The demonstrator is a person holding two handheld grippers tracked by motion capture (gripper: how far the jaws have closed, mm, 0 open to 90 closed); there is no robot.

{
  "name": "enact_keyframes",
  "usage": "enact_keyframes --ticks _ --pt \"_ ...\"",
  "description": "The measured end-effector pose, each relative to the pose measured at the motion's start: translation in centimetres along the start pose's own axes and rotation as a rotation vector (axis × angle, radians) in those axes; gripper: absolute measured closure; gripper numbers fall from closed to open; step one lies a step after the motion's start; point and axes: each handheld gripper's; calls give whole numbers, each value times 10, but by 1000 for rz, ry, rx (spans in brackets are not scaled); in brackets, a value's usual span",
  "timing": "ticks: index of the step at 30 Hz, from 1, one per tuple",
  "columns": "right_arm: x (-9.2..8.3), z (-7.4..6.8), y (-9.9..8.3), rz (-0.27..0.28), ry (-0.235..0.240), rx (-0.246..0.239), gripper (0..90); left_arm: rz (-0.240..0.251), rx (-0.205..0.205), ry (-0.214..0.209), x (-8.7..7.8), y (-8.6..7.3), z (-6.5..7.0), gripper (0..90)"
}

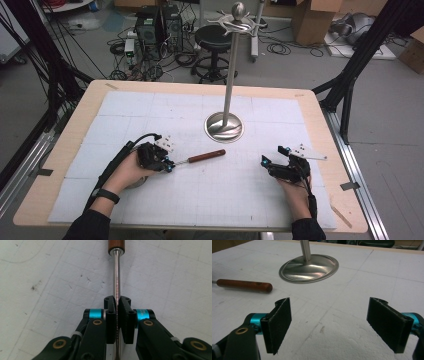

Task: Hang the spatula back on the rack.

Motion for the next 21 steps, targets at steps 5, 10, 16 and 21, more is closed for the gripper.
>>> enact_keyframes --ticks 5,10,16,21 --pt "0 0 0 2 1 -1 192 128 -10 78 -14 3 0 845" --pt "0 1 0 6 1 0 192 309 -46 124 -31 4 -1 845" --pt "0 1 0 7 1 0 192 453 -87 180 -47 4 -2 845" --pt "0 1 0 8 -1 -2 192 578 -114 199 -63 5 -3 845"
Point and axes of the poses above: each handheld gripper's, and its own axes: x roughly forward along the jaws, y roughly out of its top, z roughly to its right
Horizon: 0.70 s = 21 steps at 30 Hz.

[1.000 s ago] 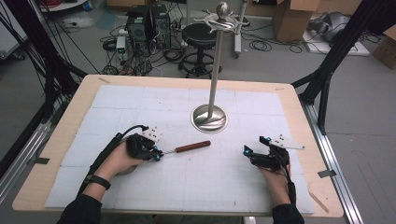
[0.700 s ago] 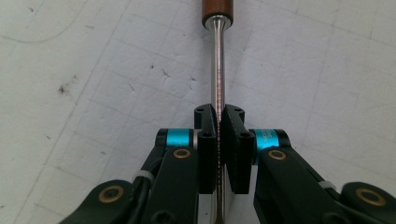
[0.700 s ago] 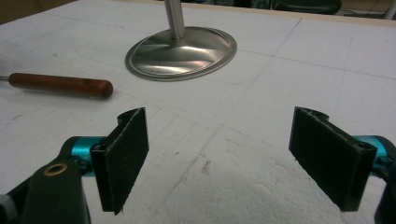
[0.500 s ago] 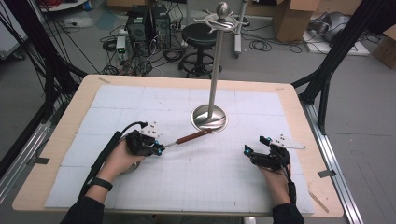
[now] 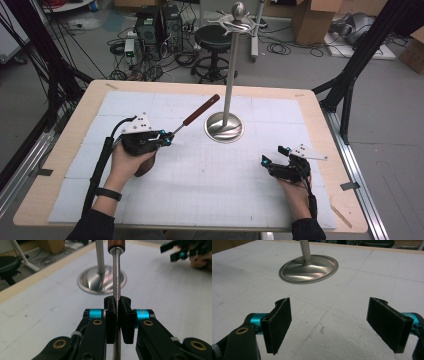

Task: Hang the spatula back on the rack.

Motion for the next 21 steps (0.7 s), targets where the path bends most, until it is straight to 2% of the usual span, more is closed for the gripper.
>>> enact_keyframes --ticks 6,9,10,11,18,21 --pt "0 0 0 -2 -1 -1 192 128 -10 17 -11 16 0 845" --pt "0 -1 0 -3 0 3 192 177 0 30 -15 25 1 845" --pt "0 0 0 -2 0 2 192 177 0 30 -15 25 1 845" --pt "0 -1 0 -3 0 2 192 208 12 37 -17 33 2 845" --pt "0 0 0 -3 3 3 192 298 43 63 -22 59 5 845" --pt "0 -1 0 -5 3 1 192 314 47 58 -22 67 4 844"
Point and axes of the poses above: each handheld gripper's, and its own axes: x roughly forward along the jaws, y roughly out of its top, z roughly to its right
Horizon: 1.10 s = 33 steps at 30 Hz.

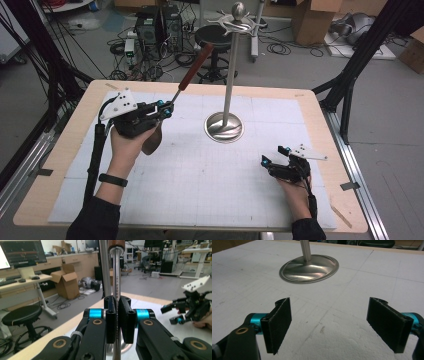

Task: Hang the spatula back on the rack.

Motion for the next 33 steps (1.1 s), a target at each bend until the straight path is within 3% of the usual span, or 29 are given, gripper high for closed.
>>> enact_keyframes --ticks 6,17,33 --pt "0 0 0 3 0 1 192 31 38 13 10 12 3 844" --pt "0 0 0 3 3 0 192 50 56 42 33 23 5 844" --pt "0 0 0 3 6 -11 192 35 65 82 50 21 4 843"
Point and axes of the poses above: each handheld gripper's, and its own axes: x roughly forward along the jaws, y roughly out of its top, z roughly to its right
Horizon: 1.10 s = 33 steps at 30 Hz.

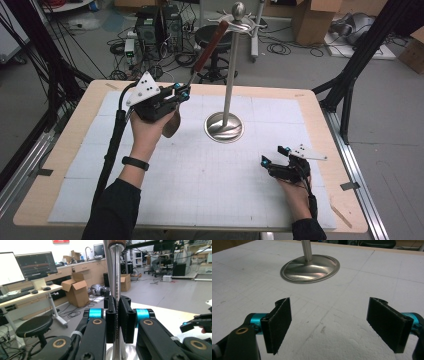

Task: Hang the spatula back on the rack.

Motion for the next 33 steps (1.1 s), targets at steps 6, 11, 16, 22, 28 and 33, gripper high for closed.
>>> enact_keyframes --ticks 6,11,16,22,28,33 --pt "0 0 0 1 -1 -4 192 -23 6 15 3 -2 0 844" --pt "0 0 0 1 -2 -3 192 -18 9 20 8 -4 1 843" --pt "0 0 0 1 -1 -4 192 -8 -7 49 15 -8 -3 843" --pt "0 0 0 -1 2 -1 192 -10 -12 58 25 -12 -4 843" --pt "0 0 0 0 3 0 192 -34 -23 55 34 -18 -4 842" --pt "0 0 0 0 5 5 192 -49 -26 51 40 -20 -3 841"
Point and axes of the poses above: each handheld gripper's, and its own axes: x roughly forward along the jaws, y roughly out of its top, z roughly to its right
